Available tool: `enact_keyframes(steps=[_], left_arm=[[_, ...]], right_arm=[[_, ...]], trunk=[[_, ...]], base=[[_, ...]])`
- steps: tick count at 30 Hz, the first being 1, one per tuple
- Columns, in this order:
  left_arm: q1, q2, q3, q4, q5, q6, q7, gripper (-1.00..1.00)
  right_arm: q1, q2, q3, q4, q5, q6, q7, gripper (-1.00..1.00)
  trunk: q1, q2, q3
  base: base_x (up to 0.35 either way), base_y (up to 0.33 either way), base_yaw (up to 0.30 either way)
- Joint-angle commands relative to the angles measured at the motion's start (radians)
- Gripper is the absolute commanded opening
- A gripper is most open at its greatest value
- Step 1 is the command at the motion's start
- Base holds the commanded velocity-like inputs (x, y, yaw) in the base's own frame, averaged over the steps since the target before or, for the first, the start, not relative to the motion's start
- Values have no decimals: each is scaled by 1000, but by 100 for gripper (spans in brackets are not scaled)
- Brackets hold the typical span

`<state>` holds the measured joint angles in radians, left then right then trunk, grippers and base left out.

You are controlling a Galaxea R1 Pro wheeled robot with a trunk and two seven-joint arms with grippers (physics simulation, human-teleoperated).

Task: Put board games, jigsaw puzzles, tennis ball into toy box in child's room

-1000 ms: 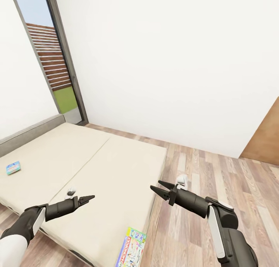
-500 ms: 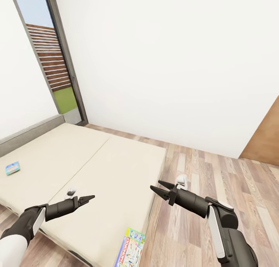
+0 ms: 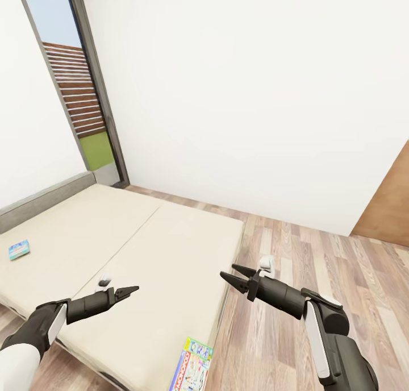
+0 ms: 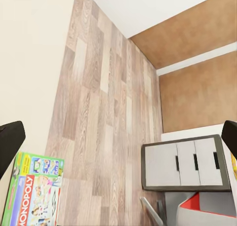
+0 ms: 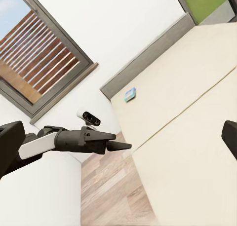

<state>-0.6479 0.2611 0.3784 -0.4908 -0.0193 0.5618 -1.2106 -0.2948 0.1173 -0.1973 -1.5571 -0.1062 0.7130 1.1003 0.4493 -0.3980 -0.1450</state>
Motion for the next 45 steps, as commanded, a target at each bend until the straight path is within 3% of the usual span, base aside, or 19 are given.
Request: enact_keyframes(steps=[1, 27, 45], left_arm=[[-1, 0, 4, 0, -2, 10, -4, 100], [-1, -19, 2, 0, -4, 10, 3, 100], [-1, -19, 2, 0, -4, 10, 3, 100]], right_arm=[[-1, 1, -2, 0, -2, 6, 3, 100], [-1, 1, -2, 0, -2, 6, 3, 100], [-1, 1, -1, -1, -1, 6, 3, 100]], trunk=[[1, -2, 0], [1, -2, 40], [1, -2, 46]], base=[[0, 0, 0], [0, -74, 31], [0, -137, 41]])
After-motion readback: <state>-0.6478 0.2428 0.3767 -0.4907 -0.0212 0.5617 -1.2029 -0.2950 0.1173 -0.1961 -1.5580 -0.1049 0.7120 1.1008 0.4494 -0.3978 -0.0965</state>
